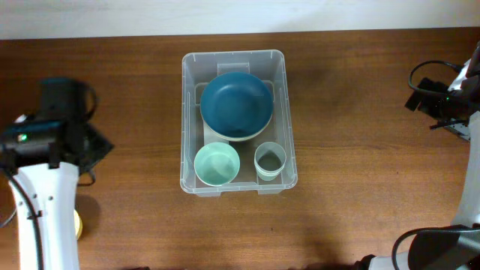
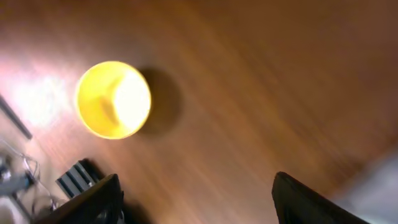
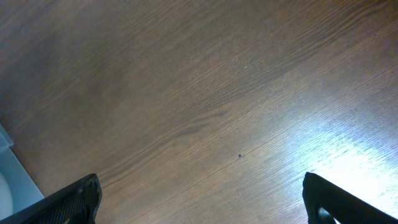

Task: Pack container
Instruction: 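Move the left gripper to the yellow bowl and grasp its rim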

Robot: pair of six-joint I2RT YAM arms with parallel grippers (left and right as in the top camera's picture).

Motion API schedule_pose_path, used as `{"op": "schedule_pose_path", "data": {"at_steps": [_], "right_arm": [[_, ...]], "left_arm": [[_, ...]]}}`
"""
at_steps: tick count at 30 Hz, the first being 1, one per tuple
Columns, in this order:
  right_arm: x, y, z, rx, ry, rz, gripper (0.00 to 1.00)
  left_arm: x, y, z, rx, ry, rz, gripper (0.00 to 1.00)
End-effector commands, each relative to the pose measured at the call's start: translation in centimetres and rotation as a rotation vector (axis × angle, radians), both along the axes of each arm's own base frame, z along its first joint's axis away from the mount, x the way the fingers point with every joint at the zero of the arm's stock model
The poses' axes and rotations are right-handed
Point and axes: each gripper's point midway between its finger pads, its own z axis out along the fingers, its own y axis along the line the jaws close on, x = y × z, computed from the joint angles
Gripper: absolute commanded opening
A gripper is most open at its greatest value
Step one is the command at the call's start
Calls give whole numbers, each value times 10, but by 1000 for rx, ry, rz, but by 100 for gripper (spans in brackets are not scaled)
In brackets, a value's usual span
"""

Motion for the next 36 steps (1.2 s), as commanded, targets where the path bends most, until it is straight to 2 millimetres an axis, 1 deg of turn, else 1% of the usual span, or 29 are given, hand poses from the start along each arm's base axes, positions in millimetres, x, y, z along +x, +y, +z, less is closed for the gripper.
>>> {"op": "schedule_pose_path", "data": {"at_steps": [1, 4, 5, 6, 9, 13, 18, 19, 23, 25, 26, 28, 30, 33, 34, 35, 36], "right_arm": [[0, 1, -2, 15, 0, -6, 99], [0, 1, -2, 15, 0, -6, 99], [0, 1, -2, 15, 0, -6, 99], [0, 1, -2, 14, 1, -7, 99], [0, 1, -2, 15, 0, -6, 99], [0, 1, -2, 14, 1, -6, 99], [0, 1, -2, 14, 1, -6, 99], [0, 1, -2, 14, 1, -6, 99], [0, 1, -2, 14, 1, -6, 99], [0, 1, -2, 14, 0, -6, 99], [0, 1, -2, 14, 0, -6, 99], [0, 1, -2, 14, 0, -6, 99], [0, 1, -2, 14, 0, -6, 99], [0, 1, -2, 14, 1, -6, 99], [0, 1, -2, 14, 0, -6, 99], [0, 1, -2, 14, 0, -6, 99], [0, 1, -2, 14, 0, -6, 99]], "left_arm": [[-22, 33, -47, -63, 80, 82, 80], [-31, 48, -84, -161, 95, 132, 80], [-36, 54, -95, -179, 103, 164, 80], [-43, 62, -111, -195, 118, 209, 81], [-55, 75, -142, -224, 156, 278, 82], [-57, 82, -166, -251, 198, 306, 83], [-47, 86, -198, -293, 239, 307, 83], [-45, 86, -211, -312, 259, 308, 83], [-44, 87, -231, -332, 296, 309, 81], [-43, 88, -237, -335, 301, 309, 75], [-41, 88, -239, -339, 297, 294, 73], [-34, 86, -241, -361, 274, 272, 67], [-28, 84, -242, -381, 246, 258, 57], [-22, 82, -242, -400, 220, 252, 39], [-22, 82, -242, -399, 220, 252, 29], [-22, 82, -242, -399, 220, 252, 21], [-22, 82, -242, -400, 220, 252, 17]]}}
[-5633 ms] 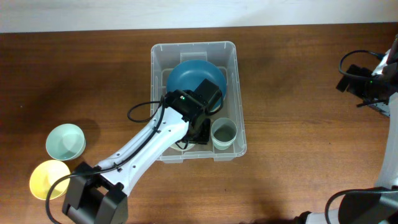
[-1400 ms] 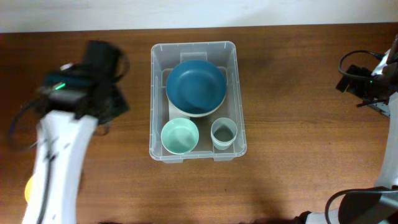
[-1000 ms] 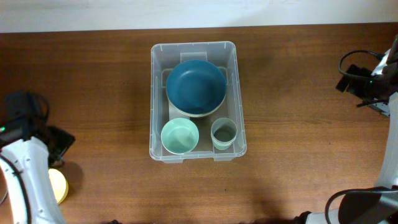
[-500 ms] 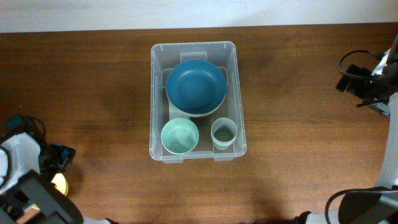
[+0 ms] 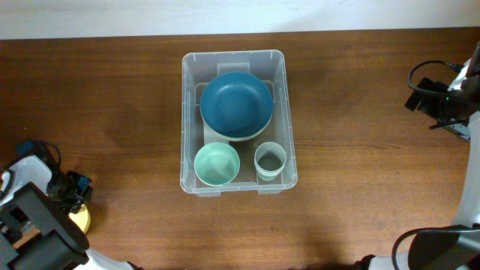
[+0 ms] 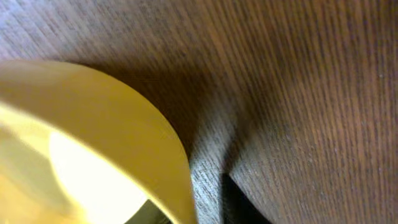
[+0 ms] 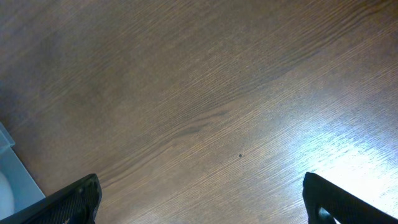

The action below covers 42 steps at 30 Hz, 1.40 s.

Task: Pack container
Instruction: 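Move the left gripper to the yellow bowl and grasp its rim, then stack the yellow bowl onto the pale green bowl, release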

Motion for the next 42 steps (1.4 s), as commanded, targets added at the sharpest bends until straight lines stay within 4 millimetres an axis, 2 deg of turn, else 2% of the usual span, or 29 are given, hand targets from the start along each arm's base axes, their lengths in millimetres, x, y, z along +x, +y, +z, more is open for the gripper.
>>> {"op": "schedule_pose_path", "data": {"at_steps": [1, 4, 7, 11, 14, 18, 21, 24, 26, 28, 31, 34, 36, 42], "right_arm": [[0, 0, -2, 11, 2, -8, 99], [0, 0, -2, 11, 1, -8, 99], [0, 0, -2, 11, 2, -8, 99], [0, 0, -2, 11, 1, -8, 99], [0, 0, -2, 11, 1, -8, 99], [0, 0, -2, 11, 2, -8, 99], [0, 0, -2, 11, 2, -8, 99], [0, 0, -2, 11, 2, -8, 99], [0, 0, -2, 11, 2, -8, 99], [0, 0, -2, 11, 2, -8, 99], [0, 0, -2, 11, 2, -8, 99], [0, 0, -2, 11, 1, -7, 99], [0, 1, -2, 14, 0, -6, 99], [0, 1, -2, 13, 1, -7, 99]], "left_arm": [[2, -3, -2, -26, -15, -5, 12], [5, -5, 0, -26, -22, -23, 1], [11, -8, 4, -19, -32, -53, 1], [34, -23, 29, 16, -84, -145, 1], [57, -45, 59, 33, -165, -226, 1], [89, -88, 116, 45, -326, -368, 1], [110, -132, 172, 96, -469, -515, 1], [122, -177, 223, 139, -597, -649, 1], [127, -206, 246, 156, -658, -722, 1], [129, -236, 260, 161, -700, -798, 1], [127, -281, 264, 137, -738, -909, 1], [123, -324, 255, 94, -740, -1020, 1], [121, -344, 243, 73, -713, -1073, 1], [114, -390, 182, -8, -547, -1194, 1]]}}
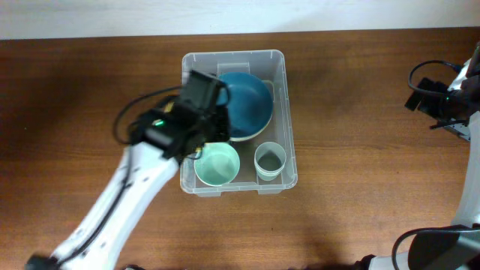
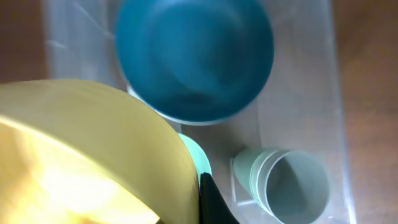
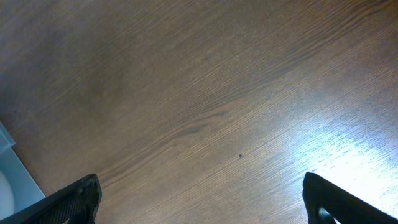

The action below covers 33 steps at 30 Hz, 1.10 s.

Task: Pack container
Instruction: 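Stack the yellow bowl onto the pale green bowl, release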

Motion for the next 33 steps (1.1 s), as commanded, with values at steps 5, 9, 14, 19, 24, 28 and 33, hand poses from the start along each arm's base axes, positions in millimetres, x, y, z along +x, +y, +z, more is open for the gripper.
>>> {"op": "schedule_pose_path", "data": {"at_steps": [5, 9, 14, 19, 24, 28, 33], "right_arm": [[0, 1, -2, 13, 0, -6, 99], [0, 1, -2, 13, 0, -6, 99], [0, 1, -2, 12, 0, -6, 99], [0, 1, -2, 12, 0, -6, 99], [0, 1, -2, 13, 0, -6, 99], [1, 2, -1, 11, -2, -2, 99], [15, 25, 1, -23, -11, 111, 99]], "left_arm": [[-8, -36, -67, 39, 185, -81, 1], [-17, -49, -89, 16, 275, -115, 1], [-26, -43, -105, 55, 350, -109, 11], [-31, -39, -106, 69, 371, -105, 37], [-27, -28, -102, 123, 345, -81, 37], [-12, -9, -80, 178, 260, -29, 37], [13, 48, -31, 174, 118, 132, 41]]}}
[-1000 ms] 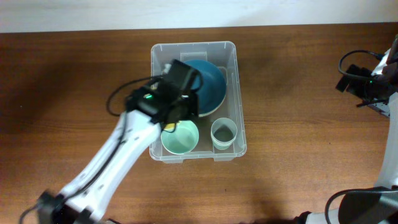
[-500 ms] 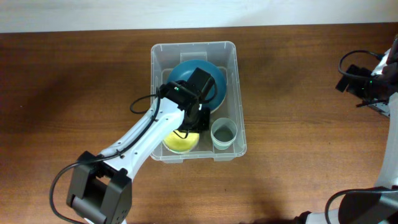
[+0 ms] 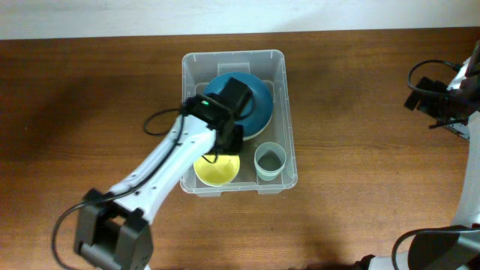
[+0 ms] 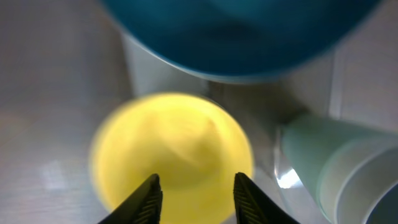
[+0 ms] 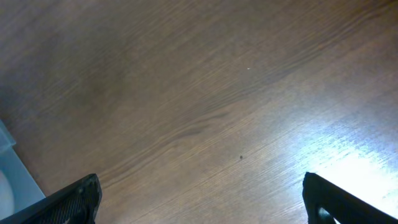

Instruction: Pack container

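Note:
A clear plastic container [image 3: 233, 60] stands mid-table. Inside it a dark blue bowl [image 3: 255, 105] sits at the back, a yellow bowl [image 3: 217, 171] at the front left and a pale green cup [image 3: 270, 161] at the front right. My left gripper [image 4: 194, 186] hangs open just above the yellow bowl [image 4: 171, 146], nothing between its fingers; the blue bowl [image 4: 242, 37] and the cup [image 4: 336, 168] are close by. My right gripper [image 5: 202, 190] stands open over bare wood at the far right.
The brown wooden table [image 3: 375, 97] surrounds the container. My left arm [image 3: 157, 176] reaches in over the container's left wall. A corner of the container [image 5: 9, 180] shows at the left edge of the right wrist view.
My left gripper held the yellow bowl over the container's front left. Now it is open and the yellow bowl lies there, covering the pale green bowl seen before.
My left gripper was open above the yellow bowl at the table's front left corner. Then it was down at the bowl's rim. Then it held the bowl over the container, and now the bowl rests inside, released. The right arm has stayed still.

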Robot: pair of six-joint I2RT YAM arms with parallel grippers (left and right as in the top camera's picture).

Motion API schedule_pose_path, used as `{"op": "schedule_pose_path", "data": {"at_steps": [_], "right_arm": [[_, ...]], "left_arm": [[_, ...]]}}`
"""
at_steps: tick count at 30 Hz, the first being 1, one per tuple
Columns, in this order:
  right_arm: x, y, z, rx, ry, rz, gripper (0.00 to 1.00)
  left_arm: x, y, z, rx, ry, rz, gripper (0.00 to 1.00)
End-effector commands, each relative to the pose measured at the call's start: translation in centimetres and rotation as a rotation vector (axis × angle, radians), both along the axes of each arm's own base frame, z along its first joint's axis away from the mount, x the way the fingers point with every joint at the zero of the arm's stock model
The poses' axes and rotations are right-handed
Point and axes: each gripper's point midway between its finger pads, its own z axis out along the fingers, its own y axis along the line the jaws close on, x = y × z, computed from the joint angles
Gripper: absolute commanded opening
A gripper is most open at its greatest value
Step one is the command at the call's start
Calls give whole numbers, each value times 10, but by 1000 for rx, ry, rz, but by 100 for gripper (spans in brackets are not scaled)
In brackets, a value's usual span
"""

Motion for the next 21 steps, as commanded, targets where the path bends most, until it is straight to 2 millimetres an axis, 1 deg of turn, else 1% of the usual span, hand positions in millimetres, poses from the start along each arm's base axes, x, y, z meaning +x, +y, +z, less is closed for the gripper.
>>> {"op": "schedule_pose_path", "data": {"at_steps": [1, 3, 5, 6, 9, 10, 12, 13, 14, 15, 16, 17, 19, 21], "right_arm": [[15, 28, 1, -38, -7, 122, 99], [23, 40, 3, -68, -15, 157, 99], [33, 57, 6, -80, -39, 219, 99], [39, 66, 8, -93, -55, 260, 99], [57, 91, 16, -121, -117, 349, 99], [69, 106, 23, -133, -171, 385, 99], [81, 122, 31, -146, -229, 426, 99], [85, 129, 35, -153, -250, 458, 99], [90, 137, 38, -170, -270, 495, 99], [93, 144, 42, -189, -288, 533, 99], [96, 152, 44, -205, -303, 570, 99], [98, 159, 46, -215, -311, 600, 99], [99, 164, 48, -229, -321, 613, 99], [108, 155, 57, -282, -356, 575, 99]], "left_arm": [[29, 63, 63, 20, -203, 164, 43], [36, 95, 78, 17, -245, 250, 45], [41, 123, 88, 13, -275, 327, 52], [43, 135, 92, 12, -288, 361, 54], [55, 166, 97, 24, -332, 430, 58], [68, 184, 99, 45, -369, 433, 60], [80, 200, 99, 62, -401, 427, 61], [85, 207, 99, 72, -413, 424, 66], [90, 213, 97, 80, -421, 424, 73], [94, 218, 96, 88, -425, 419, 77], [97, 224, 93, 101, -426, 410, 93], [100, 228, 90, 111, -423, 403, 99], [101, 233, 83, 120, -406, 411, 99], [102, 235, 77, 124, -392, 414, 99]]}}
